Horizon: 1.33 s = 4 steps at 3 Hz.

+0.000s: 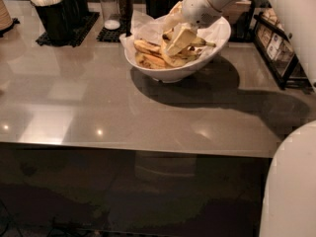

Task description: Pick banana from white bowl

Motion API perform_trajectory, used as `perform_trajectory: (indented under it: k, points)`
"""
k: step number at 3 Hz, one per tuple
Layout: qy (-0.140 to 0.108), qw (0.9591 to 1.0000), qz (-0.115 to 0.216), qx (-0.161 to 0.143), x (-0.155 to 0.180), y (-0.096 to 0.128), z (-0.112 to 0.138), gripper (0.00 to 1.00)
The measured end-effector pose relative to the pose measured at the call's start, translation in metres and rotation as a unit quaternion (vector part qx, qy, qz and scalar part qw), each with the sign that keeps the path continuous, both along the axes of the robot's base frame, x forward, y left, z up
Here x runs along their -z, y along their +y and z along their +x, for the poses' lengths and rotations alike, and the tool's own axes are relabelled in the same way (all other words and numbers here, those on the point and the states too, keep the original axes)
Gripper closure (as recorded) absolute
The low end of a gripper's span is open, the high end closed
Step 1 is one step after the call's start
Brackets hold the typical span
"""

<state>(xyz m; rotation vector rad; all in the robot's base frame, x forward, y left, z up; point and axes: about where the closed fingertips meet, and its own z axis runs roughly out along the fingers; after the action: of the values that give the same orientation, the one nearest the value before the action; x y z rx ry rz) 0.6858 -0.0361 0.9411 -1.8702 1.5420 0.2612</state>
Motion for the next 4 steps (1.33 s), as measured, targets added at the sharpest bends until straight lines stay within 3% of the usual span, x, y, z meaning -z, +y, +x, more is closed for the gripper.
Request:
perform_trajectory:
  k: [2, 3, 4]
  points:
    - [-0.002, 1.0, -0.001, 0.0, 0.0, 0.001, -0.001, 0.89]
    - [-0.021, 0.9997, -0.009, 0.006, -0.01, -0.001, -0.007, 1.0]
    - [-0.057, 0.9983, 0.007, 0.014, -0.029, -0.007, -0.016, 1.0]
